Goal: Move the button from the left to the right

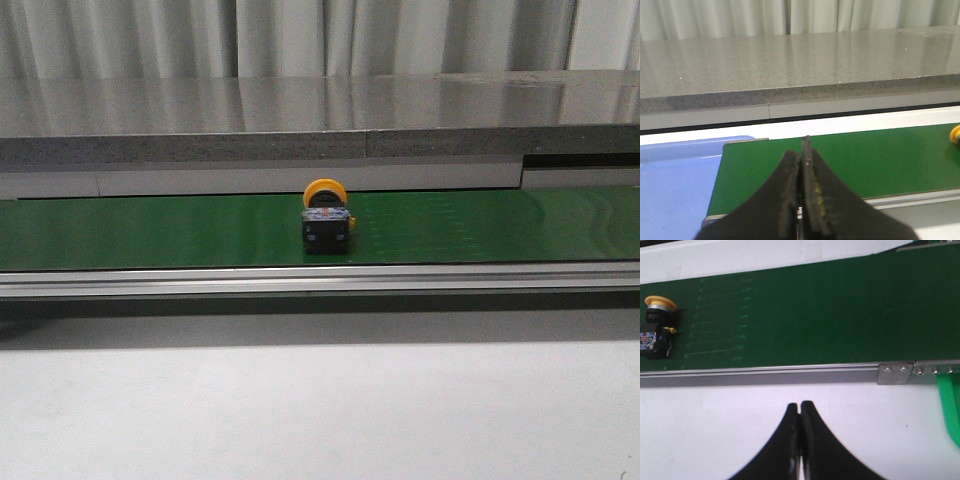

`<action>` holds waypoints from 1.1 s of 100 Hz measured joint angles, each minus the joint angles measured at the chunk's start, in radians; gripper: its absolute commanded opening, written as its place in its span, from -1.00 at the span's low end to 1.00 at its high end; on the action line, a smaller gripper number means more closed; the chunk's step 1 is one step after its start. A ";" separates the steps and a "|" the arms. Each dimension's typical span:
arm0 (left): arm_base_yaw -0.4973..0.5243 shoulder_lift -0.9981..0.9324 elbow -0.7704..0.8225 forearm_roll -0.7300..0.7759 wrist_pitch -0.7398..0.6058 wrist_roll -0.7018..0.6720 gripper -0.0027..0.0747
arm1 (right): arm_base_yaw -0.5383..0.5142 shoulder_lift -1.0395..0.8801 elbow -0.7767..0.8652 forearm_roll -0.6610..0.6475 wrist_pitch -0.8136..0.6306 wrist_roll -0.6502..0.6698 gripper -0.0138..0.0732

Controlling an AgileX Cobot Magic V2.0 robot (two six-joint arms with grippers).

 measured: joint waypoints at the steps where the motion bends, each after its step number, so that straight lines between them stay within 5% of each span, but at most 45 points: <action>1: 0.000 0.000 0.000 0.000 0.000 0.000 -0.98 | 0.000 0.006 0.000 0.003 0.000 0.000 -0.83; 20: 0.000 0.000 0.000 0.000 0.000 0.000 -0.98 | 0.000 0.050 -0.002 0.006 0.023 0.000 -0.64; 44: 0.000 0.000 0.000 0.000 0.000 0.000 -0.98 | 0.000 0.051 -0.004 0.009 0.039 0.000 0.48; 53: 0.000 0.000 0.000 0.000 0.000 0.000 -0.98 | 0.000 0.051 -0.004 0.009 0.039 0.000 0.75; 110: 0.000 0.000 0.000 0.000 0.000 0.000 -0.98 | 0.028 0.208 -0.118 0.011 0.023 -0.046 0.77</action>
